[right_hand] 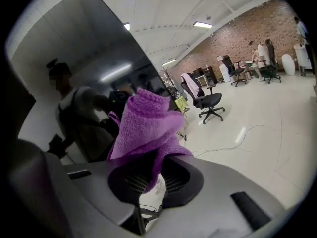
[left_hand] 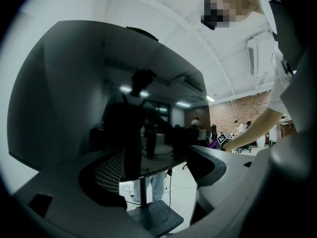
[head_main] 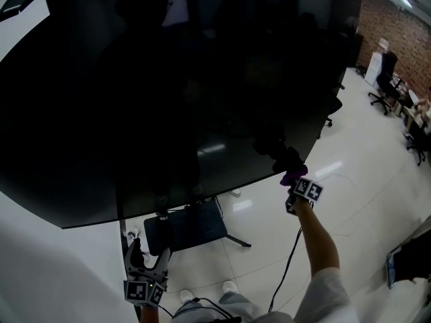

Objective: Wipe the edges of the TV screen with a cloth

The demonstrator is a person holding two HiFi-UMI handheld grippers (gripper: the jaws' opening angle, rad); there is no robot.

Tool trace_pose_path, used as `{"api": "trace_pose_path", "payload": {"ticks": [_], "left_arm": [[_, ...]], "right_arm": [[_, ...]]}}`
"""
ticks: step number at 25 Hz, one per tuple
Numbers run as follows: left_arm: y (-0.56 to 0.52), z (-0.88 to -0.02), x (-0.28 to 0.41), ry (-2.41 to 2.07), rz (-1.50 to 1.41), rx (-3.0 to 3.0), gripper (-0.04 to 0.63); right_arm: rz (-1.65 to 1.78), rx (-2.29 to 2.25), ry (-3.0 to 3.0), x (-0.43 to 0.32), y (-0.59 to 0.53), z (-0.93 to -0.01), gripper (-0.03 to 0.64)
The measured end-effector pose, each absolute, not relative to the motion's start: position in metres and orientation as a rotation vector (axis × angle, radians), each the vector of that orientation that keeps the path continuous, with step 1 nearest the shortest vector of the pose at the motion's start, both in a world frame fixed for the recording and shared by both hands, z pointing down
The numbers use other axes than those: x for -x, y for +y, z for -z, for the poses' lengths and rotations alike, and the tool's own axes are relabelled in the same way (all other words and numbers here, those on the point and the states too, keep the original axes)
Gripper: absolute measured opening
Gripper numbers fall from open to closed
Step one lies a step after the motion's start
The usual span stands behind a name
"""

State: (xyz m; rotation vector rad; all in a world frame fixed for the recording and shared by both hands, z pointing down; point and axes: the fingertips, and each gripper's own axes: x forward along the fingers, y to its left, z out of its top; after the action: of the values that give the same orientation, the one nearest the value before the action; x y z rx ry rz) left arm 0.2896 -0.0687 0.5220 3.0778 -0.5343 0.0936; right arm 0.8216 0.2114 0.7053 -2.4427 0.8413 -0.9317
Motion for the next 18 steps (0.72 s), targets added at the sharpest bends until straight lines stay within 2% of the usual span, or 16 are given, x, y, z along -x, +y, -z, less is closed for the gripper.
{"api": "trace_pose_path", "payload": {"ticks": [18], "left_arm": [[-0.128, -0.517, -0.168, -0.756, 0.038, -2.980, 0.371]], "right_arm": [[1.003, 2.507, 1.308, -0.646, 0.034, -0.730, 0.054]]}}
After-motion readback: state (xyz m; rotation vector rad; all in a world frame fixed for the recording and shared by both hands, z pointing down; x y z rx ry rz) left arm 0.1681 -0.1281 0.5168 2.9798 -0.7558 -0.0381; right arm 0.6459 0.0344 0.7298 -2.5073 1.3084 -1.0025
